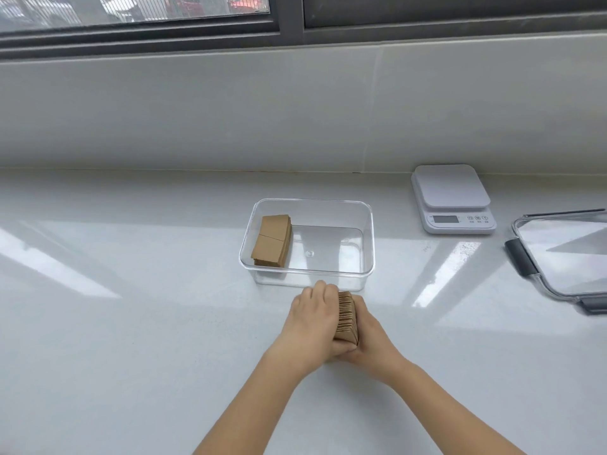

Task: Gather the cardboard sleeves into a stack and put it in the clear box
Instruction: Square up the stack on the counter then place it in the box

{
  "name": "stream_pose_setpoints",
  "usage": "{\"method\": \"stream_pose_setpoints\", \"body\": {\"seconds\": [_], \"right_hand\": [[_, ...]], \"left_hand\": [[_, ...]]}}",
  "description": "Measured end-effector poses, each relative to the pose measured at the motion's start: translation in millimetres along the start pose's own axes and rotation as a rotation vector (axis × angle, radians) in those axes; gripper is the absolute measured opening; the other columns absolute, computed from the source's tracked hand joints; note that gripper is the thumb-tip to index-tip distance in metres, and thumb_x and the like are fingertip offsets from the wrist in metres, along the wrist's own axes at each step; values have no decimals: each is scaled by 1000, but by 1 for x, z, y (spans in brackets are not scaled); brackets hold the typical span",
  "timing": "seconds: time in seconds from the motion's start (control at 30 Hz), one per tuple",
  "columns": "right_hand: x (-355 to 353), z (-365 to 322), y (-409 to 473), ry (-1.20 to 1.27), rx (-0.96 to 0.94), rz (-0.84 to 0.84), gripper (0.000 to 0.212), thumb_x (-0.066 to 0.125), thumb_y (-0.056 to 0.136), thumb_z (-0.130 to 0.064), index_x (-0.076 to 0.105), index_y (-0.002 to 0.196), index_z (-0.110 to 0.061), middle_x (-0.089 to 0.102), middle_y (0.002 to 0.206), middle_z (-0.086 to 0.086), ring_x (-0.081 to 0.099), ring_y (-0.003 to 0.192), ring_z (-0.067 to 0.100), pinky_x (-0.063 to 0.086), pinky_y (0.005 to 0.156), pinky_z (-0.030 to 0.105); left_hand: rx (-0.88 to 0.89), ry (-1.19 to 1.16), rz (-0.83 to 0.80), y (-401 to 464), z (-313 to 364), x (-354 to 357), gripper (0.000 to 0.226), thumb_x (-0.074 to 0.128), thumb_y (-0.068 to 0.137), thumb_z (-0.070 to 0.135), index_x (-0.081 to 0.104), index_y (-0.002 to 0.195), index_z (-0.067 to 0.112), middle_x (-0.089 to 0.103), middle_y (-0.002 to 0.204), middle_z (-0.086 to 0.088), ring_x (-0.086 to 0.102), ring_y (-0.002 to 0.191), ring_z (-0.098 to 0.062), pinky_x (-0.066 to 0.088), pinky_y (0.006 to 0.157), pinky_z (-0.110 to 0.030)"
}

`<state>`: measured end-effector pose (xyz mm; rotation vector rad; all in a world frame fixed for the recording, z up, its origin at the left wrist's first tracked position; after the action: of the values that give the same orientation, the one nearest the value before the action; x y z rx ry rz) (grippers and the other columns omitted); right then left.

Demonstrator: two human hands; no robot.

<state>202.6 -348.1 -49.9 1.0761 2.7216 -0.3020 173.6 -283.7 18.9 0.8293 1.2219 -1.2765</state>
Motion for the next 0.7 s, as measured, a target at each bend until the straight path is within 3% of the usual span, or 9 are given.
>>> {"method": "stream_pose_setpoints", "body": {"seconds": [0.07, 0.13, 0.23, 0.3, 0.4, 0.47, 0.53, 0.6, 0.7], "right_hand": [[2, -3, 1, 60, 29, -22, 75, 83, 56, -4, 45, 106, -45, 63, 93, -8, 62, 78, 5, 60, 61, 33], [3, -8, -2, 121, 55, -25, 66, 80, 57, -5, 47, 103, -41, 64, 85, -12, 62, 73, 5, 59, 57, 34], [2, -27, -8, 282, 81, -69, 61, 82, 60, -15, 52, 108, -37, 70, 97, -10, 68, 89, 13, 57, 69, 29], [-2, -42, -7, 438, 113, -115, 66, 84, 62, -18, 52, 119, -30, 70, 111, 2, 68, 100, 23, 58, 79, 39], [-12, -65, -2, 557, 140, -155, 70, 82, 62, -21, 52, 125, -17, 67, 116, 16, 67, 98, 32, 54, 83, 47], [-15, -74, 0, 553, 166, -177, 68, 81, 60, -24, 55, 123, -17, 70, 112, 12, 68, 96, 29, 55, 78, 42], [-15, -78, -1, 560, 205, -197, 59, 79, 63, -23, 59, 118, -19, 72, 104, 6, 69, 92, 23, 56, 71, 35], [-12, -80, -2, 553, 230, -221, 46, 75, 68, -20, 63, 112, -20, 73, 99, 3, 70, 88, 20, 57, 69, 33], [-9, -79, 0, 473, 266, -226, 41, 75, 67, -21, 65, 107, -21, 71, 98, 3, 69, 88, 17, 57, 73, 34]], "left_hand": [[3, -116, -12, 1, -4, 0, 73, 71, 71, 47, 35, 123, 11, 40, 119, -5, 40, 108, -23, 38, 94, -33], [-19, -404, -84, -2, -12, 1, 81, 74, 69, 44, 30, 131, 18, 36, 125, 0, 37, 118, -19, 37, 99, -30], [-67, -845, -190, -9, -28, -3, 104, 74, 64, 50, 10, 145, 35, 29, 140, 15, 34, 130, -7, 34, 107, -27], [-123, -1053, -155, -13, -38, -12, 107, 74, 64, 48, 6, 147, 37, 39, 137, 18, 46, 123, -4, 39, 106, -31], [-240, -1326, -82, -19, -46, -16, 89, 73, 69, 36, 27, 144, 23, 59, 125, 5, 61, 111, -11, 48, 97, -33], [-256, -1419, -85, -20, -41, -16, 63, 72, 70, 33, 54, 129, 20, 68, 116, -3, 67, 104, -16, 55, 85, -31], [-273, -1492, -93, -19, -37, -16, 42, 72, 72, 31, 68, 112, 19, 71, 113, -8, 68, 101, -20, 58, 80, -34], [-317, -1545, -115, -19, -37, -12, 41, 73, 70, 30, 69, 108, 15, 72, 110, -8, 68, 97, -19, 58, 84, -43], [-370, -1550, -159, -16, -35, -5, 53, 77, 62, 33, 66, 109, 10, 71, 103, -5, 68, 91, -14, 57, 81, -43]]}}
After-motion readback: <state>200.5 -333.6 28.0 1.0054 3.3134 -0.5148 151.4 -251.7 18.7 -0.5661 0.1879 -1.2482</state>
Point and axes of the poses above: each hand's wrist, its own y-axis towards the middle knuckle, its own x-axis out of the palm, z = x × y, the point moved 10 cm from there along y, towards the middle knuckle
